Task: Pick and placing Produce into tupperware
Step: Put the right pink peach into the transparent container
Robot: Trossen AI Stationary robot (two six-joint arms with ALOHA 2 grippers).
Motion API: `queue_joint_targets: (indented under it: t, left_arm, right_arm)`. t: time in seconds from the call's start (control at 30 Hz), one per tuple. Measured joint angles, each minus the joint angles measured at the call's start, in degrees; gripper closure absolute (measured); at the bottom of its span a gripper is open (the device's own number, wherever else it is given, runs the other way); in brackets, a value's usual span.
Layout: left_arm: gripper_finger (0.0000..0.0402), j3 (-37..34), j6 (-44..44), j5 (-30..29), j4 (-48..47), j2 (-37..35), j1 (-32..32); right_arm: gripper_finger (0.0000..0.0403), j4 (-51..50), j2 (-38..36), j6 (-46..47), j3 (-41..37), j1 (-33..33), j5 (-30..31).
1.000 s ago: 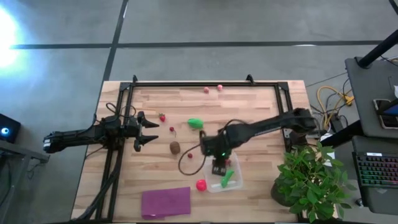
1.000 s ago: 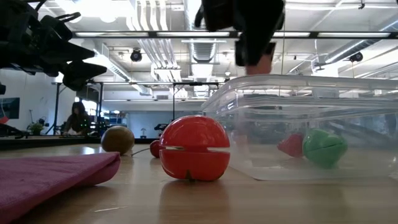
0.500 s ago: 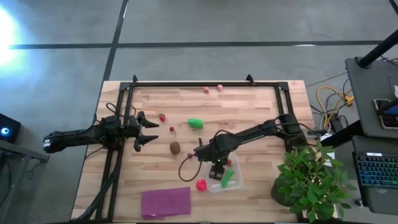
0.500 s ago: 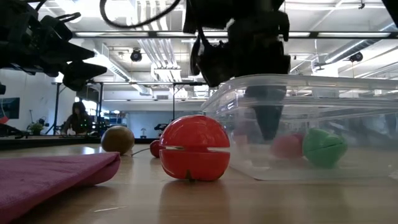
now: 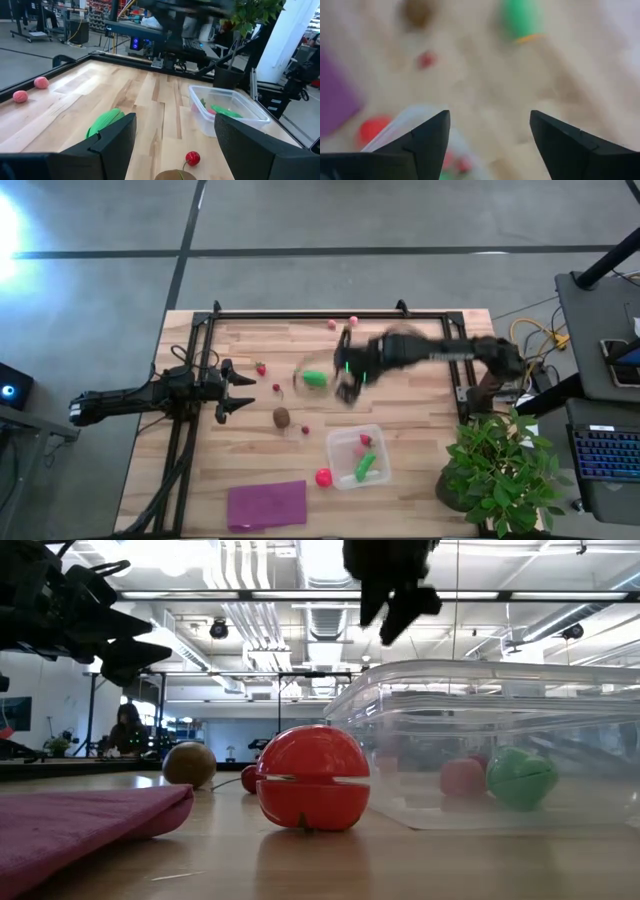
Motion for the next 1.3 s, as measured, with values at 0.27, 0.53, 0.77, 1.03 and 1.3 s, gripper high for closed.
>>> queue_joint_targets:
  t: [0.27,0.53,0.77,1.03,1.3]
  left_arm:
    - [0.0146,0.00,0.01,0.00,-0.03,0.01,0.00]
    - [0.0146,0.00,0.01,0.01,-0.07,0.23,0.02]
    - [0.0146,0.00,0.00,0.00,0.00,0.39,0.02]
    - [0.0146,0.00,0.00,-0.01,-0.03,0.36,0.02]
    - [0.0146,0.00,0.00,0.01,-0.01,0.37,0.02]
  right_arm:
    - [0.0145,0.09,1.99,-4.28,-0.01,-24.34,6.60]
    - [0.0145,8.26,9.82,-6.65,-0.09,-39.09,-10.02]
    - [0.0157,12.81,19.24,-7.95,3.20,-40.52,-11.38]
    - [0.0191,11.24,28.01,-8.40,13.02,-40.49,-8.74]
    - [0.0201,2.73,35.68,-7.37,24.57,-40.39,-6.34]
